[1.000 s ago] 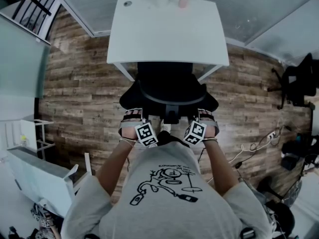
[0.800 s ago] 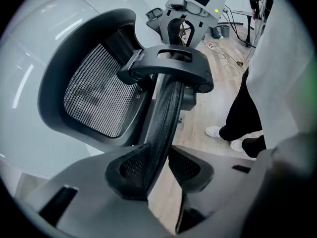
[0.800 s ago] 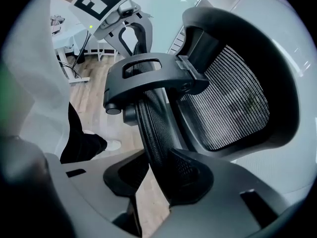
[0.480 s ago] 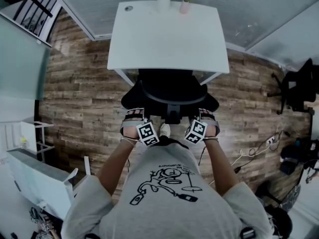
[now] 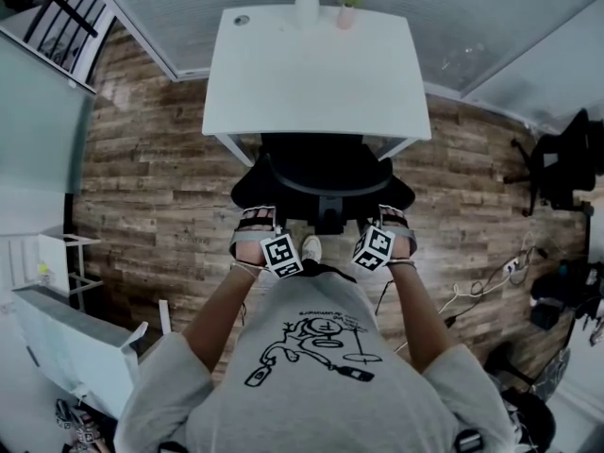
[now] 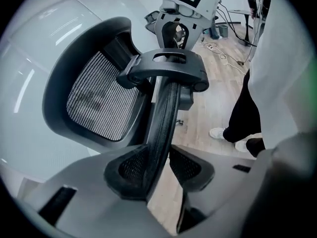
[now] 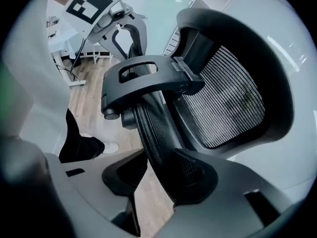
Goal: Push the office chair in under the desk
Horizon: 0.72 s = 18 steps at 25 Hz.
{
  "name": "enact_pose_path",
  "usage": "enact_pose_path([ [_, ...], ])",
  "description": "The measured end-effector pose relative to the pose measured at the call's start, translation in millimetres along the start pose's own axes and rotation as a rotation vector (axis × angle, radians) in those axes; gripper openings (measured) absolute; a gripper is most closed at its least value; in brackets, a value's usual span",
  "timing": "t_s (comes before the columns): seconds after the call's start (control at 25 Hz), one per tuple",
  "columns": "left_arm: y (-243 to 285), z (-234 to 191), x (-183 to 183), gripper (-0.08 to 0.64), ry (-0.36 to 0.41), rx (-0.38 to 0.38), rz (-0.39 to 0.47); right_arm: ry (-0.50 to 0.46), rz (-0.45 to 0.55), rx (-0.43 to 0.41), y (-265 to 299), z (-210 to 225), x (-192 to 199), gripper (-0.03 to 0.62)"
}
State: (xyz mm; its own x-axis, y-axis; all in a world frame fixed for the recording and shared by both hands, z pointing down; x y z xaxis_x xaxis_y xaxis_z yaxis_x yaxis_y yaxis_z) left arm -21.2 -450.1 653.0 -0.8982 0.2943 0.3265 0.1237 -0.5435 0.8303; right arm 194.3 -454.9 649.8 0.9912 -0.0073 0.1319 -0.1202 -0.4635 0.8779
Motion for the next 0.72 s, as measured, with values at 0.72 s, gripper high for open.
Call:
enact_pose_path([
  [0.72,-124.7,-33.4,-41.5,0.029,-0.728,0.24,0.427,0.627,0.538,0.099,-130.6,35.5,-60.8,0.107],
])
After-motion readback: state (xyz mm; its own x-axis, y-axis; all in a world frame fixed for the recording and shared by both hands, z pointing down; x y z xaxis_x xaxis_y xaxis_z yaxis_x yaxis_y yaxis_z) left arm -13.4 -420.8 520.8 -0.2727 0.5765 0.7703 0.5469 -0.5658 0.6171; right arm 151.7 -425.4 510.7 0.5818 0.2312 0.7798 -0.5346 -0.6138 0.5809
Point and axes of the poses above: the fingertips, and each gripper's own axes: y forward along the fingers, z to its right, x out of its underside, the point moved 6 cm from there along -y, backward along the fingers, and after that the axes turned 15 degrees about -y, right-handed, at the moved point
